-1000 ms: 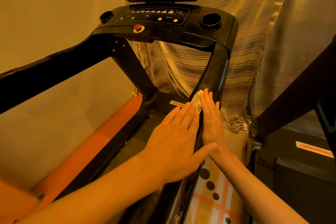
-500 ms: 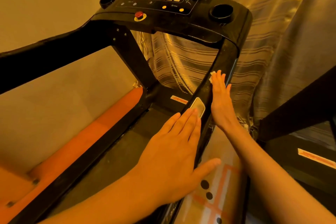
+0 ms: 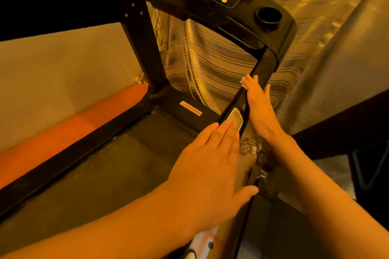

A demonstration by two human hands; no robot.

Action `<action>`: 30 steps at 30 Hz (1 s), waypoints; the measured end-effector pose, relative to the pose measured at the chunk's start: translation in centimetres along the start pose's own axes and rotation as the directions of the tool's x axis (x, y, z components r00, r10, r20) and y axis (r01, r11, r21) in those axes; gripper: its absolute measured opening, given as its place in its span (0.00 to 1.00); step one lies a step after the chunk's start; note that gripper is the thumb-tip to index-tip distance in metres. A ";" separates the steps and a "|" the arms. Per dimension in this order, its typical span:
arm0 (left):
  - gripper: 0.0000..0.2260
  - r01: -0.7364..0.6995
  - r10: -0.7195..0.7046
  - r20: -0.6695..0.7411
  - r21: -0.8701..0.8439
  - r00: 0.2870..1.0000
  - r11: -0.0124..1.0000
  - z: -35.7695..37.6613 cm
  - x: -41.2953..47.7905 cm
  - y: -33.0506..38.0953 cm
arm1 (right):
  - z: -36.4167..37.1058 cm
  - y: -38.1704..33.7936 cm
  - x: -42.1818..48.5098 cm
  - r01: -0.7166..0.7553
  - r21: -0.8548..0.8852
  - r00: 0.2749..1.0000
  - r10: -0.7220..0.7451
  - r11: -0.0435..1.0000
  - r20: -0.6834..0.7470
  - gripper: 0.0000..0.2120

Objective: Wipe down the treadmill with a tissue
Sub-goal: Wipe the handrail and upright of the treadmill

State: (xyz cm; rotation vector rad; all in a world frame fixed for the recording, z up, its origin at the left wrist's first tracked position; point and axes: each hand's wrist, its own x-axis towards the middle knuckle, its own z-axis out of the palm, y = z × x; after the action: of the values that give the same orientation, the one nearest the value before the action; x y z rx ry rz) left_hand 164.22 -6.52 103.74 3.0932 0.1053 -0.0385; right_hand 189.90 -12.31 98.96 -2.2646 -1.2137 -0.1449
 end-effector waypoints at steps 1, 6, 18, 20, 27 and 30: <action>0.42 -0.006 0.006 0.004 0.018 1.000 1.000 0.0 0.0 0.0 | -0.1 -0.8 -0.8 0.026 0.008 1.000 -0.027 1.000 0.016 0.33; 0.42 -0.015 0.015 0.014 -0.002 1.000 1.000 0.4 0.4 0.0 | 0.0 -2.9 -8.1 0.313 0.022 0.944 -0.314 0.949 0.104 0.29; 0.36 -0.026 0.026 -0.035 -0.011 0.999 1.000 0.8 0.6 -0.4 | -1.4 -3.6 -5.5 0.405 -0.076 0.899 -0.382 0.911 0.214 0.24; 0.36 -0.034 0.033 -0.036 -0.009 0.999 0.999 0.8 0.6 -0.4 | -2.5 -2.2 -2.3 0.363 -0.153 0.912 -0.318 0.919 0.258 0.32; 0.35 -0.031 0.030 -0.047 -0.026 0.998 0.999 0.6 0.3 -0.4 | -2.4 -3.8 -1.5 0.337 -0.154 0.925 -0.296 0.929 0.240 0.15; 0.35 -0.034 0.032 -0.049 -0.047 0.998 0.998 0.7 0.3 -0.5 | -2.6 -3.7 -2.7 0.484 -0.119 0.847 -0.429 0.867 0.314 0.17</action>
State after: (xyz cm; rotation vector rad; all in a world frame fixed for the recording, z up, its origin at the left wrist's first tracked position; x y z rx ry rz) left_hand 164.48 -6.04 103.04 3.0482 0.0563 0.0391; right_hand 185.76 -14.06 101.79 -2.1589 -1.9650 -0.1303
